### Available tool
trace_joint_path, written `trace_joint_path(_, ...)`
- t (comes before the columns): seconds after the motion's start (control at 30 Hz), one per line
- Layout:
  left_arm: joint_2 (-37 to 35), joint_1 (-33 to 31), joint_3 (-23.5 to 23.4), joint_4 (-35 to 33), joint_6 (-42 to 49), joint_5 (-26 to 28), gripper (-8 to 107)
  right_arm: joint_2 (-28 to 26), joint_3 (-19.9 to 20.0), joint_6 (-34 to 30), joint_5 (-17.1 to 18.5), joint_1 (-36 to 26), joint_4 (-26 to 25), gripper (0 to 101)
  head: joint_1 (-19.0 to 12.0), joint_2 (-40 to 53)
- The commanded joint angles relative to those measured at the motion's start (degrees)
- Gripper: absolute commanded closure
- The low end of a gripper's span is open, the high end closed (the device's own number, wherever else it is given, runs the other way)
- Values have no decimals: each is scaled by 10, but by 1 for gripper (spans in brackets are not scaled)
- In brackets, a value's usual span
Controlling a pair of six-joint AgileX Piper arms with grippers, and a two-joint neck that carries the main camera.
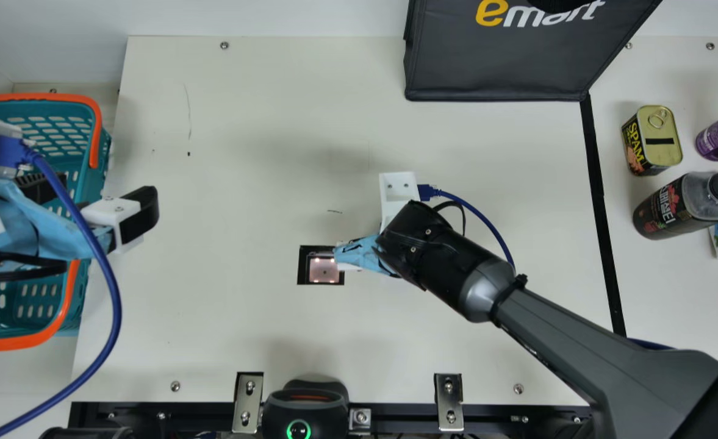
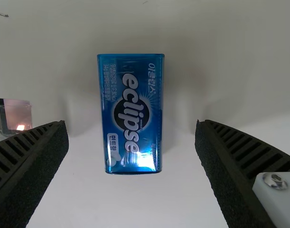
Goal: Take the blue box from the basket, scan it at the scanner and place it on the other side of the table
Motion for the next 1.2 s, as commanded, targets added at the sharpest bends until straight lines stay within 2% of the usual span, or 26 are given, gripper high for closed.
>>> trace_joint_path(0.0, 0, 0, 0, 0, 0, 0, 9, 2, 0, 1, -1, 0, 1, 6, -17, 0)
trace_joint_path(0.47, 0, 0, 0, 0, 0, 0, 9, 8, 4, 5, -4, -3, 4, 100, -17, 0)
trace_joint_path(0.67, 0, 0, 0, 0, 0, 0, 9, -3, -5, 3, 10, -1, 1, 101, -17, 0)
trace_joint_path(0.93, 0, 0, 0, 0, 0, 0, 9, -27, -32, -11, 51, 2, 2, 101, -17, 0)
trace_joint_path(1.17, 0, 0, 0, 0, 0, 0, 9, -54, -40, -47, 72, -6, 13, 101, -17, -93)
